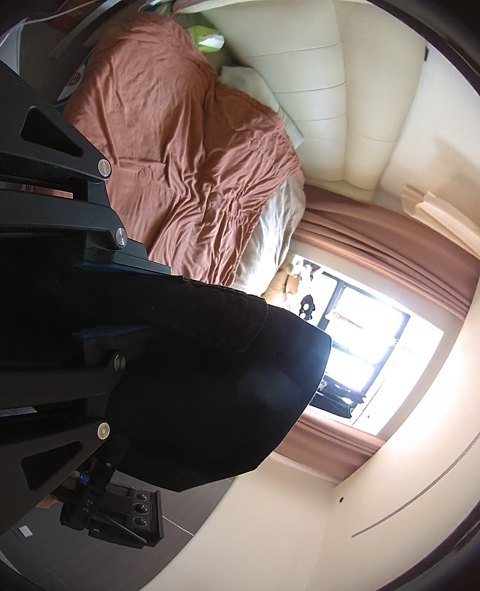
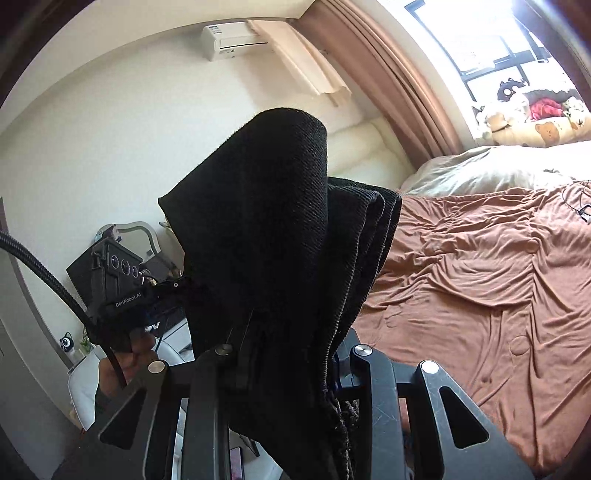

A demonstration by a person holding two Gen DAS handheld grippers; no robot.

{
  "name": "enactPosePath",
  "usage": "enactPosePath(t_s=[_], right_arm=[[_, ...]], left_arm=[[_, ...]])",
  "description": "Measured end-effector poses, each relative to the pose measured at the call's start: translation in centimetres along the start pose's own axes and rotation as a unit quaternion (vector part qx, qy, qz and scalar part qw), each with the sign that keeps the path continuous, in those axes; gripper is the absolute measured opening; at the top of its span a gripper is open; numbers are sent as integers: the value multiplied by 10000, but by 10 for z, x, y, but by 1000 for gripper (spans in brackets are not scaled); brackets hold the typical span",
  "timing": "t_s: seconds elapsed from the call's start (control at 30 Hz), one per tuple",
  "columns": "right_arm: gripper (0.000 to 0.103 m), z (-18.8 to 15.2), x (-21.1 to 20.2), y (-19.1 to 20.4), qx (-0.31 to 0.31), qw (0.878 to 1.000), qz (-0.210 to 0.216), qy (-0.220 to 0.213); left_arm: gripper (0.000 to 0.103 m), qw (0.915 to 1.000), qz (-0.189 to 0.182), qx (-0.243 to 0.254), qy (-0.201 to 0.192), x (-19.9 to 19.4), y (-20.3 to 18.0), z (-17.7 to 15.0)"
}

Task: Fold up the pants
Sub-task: 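Carry the lifted pants with both grippers toward the headboard end of the bed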

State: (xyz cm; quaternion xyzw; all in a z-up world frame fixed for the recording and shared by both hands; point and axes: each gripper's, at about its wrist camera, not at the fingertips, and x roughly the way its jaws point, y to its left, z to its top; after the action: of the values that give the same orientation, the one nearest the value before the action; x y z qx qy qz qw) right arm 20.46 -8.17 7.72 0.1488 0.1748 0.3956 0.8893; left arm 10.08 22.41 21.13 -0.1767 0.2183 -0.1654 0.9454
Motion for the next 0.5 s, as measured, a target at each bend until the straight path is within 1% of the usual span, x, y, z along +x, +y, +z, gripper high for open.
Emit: enactPosePath(t_s=[0.1, 0.27, 0.5], right_arm=[[25, 4, 29, 0, -32, 9999, 12, 94], [25, 7, 80, -6, -35, 9997, 82, 213], [25, 9, 168, -16, -28, 9986, 142, 501]], left_arm=[[24, 9999, 149, -45, 3, -4, 20, 7], [24, 9992, 335, -232, -22, -6, 65, 13], [24, 9970, 561, -531, 1, 5, 137, 13]])
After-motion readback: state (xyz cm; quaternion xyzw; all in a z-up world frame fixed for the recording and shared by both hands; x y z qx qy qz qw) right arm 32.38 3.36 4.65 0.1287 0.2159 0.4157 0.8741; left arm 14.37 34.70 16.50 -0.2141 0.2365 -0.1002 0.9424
